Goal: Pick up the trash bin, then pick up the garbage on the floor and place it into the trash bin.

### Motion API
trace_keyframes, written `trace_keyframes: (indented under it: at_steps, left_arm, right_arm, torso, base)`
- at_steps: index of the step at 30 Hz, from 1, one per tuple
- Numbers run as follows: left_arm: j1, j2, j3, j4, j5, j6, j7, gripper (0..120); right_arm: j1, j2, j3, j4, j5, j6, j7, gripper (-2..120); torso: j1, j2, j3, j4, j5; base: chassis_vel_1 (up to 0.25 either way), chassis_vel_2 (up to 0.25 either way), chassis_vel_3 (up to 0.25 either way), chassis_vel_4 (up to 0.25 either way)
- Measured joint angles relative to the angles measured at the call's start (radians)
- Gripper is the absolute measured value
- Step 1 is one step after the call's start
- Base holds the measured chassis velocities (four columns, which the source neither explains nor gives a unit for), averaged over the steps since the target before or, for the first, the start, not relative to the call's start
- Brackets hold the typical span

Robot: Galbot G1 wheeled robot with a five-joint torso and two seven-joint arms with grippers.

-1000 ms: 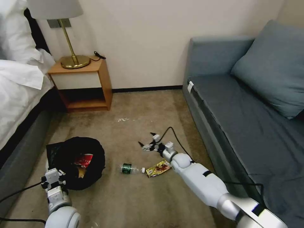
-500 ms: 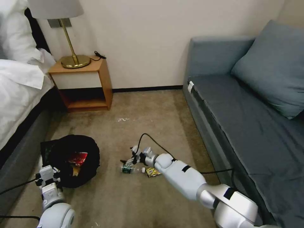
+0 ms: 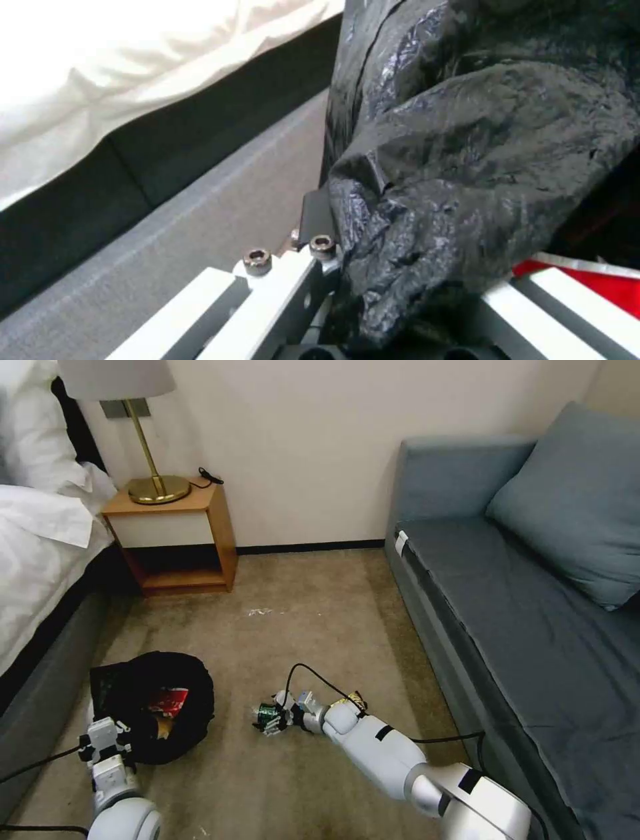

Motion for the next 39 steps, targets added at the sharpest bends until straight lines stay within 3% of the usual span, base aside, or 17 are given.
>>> trace_keyframes:
  at_steps: [10,13,25,30,39]
  left_arm:
    - [0.004,0.002,0.007,-0.002,0.002,0.001,0.000,3]
    - [0.004,0.003,0.008,-0.002,0.002,0.001,0.000,3]
    - [-0.004,0.007,0.010,0.005,-0.002,0.002,0.000,3]
    - [0.000,0.003,0.010,0.008,-0.003,0.001,0.000,3]
    - [0.014,0.003,0.004,0.005,-0.004,-0.004,0.001,3]
  right_arm:
    - [-0.001,-0.001,0.028,-0.031,-0.045,0.000,-0.059,100]
    - [-0.005,-0.001,0.033,-0.031,-0.051,-0.001,-0.071,94]
    - [-0.029,-0.002,0.045,-0.018,-0.055,-0.005,-0.132,47]
    - [-0.036,-0.007,0.051,-0.008,-0.058,-0.005,-0.137,33]
    - [-0.044,-0.034,0.098,0.027,-0.042,-0.002,-0.135,19]
  torso:
    - [0.000,0.000,0.000,0.0001,0.0001]
    - [0.000,0.000,0.000,0.0001,0.0001]
    - [0.000,0.000,0.000,0.0001,0.0001]
    - [0.000,0.000,0.000,0.0003,0.0001]
    - [0.000,0.000,0.000,0.0002,0.0001]
  base:
    - [0.000,0.000,0.000,0.000]
    - [0.000,0.000,0.000,0.000]
    - [0.000,0.000,0.000,0.000]
    - [0.000,0.000,0.000,0.000]
    - [0.000,0.000,0.000,0.000]
